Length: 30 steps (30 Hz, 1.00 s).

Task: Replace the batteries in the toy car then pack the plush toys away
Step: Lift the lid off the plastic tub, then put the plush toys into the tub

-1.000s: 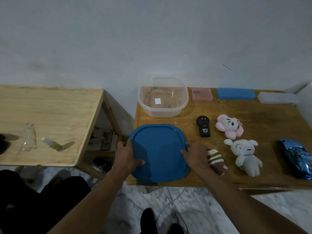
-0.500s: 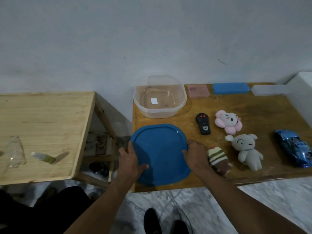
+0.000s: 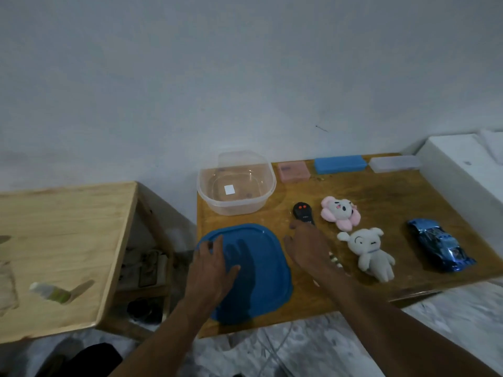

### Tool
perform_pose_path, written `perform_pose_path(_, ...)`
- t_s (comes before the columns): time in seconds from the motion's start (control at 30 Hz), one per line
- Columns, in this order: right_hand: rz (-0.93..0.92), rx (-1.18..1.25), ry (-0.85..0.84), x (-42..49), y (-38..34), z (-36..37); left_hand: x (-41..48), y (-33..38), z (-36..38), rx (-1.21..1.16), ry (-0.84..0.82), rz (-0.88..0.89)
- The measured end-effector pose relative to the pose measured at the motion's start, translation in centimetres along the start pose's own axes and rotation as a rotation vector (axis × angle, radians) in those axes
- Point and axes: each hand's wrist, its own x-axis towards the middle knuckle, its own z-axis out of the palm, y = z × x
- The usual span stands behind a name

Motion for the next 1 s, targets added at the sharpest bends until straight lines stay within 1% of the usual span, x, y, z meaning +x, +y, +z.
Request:
perform_pose_path(0.13,-0.055,0.027,0.067,1.3,1.4,-2.8,1.8,4.7,-0.8,0.015,0.042,0.164)
perform_pose_path(0.27,-0.067,-0.016,0.067,3.2,3.9,-5.8,4.2,10.0,-1.3,0.084,0.086,0.308)
perform_pose_path(0.37,-0.113,-0.02,0.066,4.6,6.6,-7.5,6.2,13.9,-0.8,0.148,0.087,0.361)
perform_pose_path(0.47,-0.186,-0.041,0.008,6.8,9.7,-8.2,8.1,17.0,0.8,0.221,0.062,0.383)
perform_pose_path(0.63,-0.365,-0.143,-0.073,10.7,14.6,-8.6,10.4,21.4,4.2,0.318,-0.009,0.309)
perform_pose_path(0.7,-0.396,-0.16,-0.129,11.8,16.1,-8.5,11.0,22.6,5.5,0.339,-0.04,0.263)
perform_pose_path(0.87,-0.403,-0.159,-0.302,13.3,18.4,-8.2,11.2,24.3,8.1,0.337,-0.128,0.149)
perform_pose_path(1.0,-0.454,-0.144,-0.375,14.0,18.4,-7.4,11.7,24.4,9.3,0.287,-0.172,0.076)
